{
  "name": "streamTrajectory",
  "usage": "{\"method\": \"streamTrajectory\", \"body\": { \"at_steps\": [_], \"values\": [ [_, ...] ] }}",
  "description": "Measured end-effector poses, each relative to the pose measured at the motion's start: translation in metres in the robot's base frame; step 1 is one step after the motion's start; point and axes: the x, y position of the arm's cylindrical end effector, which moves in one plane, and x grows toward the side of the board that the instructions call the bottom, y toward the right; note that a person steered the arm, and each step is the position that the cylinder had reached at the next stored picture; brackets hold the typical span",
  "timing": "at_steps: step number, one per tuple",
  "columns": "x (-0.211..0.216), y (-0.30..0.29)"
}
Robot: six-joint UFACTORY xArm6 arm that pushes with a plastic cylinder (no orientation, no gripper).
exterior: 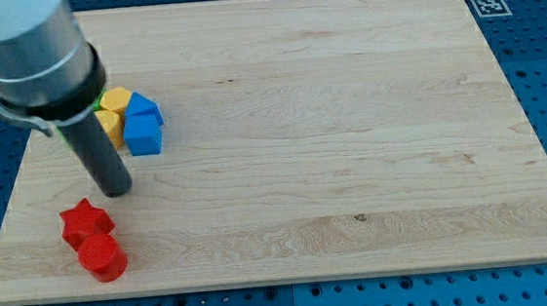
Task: Move your arm to the red circle
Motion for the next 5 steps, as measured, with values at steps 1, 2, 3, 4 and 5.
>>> {"method": "streamTrajectory", "body": {
  "at_steps": [1,2,3,4,5],
  "values": [
    [-0.005,-0.027],
    [-0.008,-0.055],
    [-0.007,-0.079],
    [0.015,-0.095],
    [0.031,-0.104]
  ]
}}
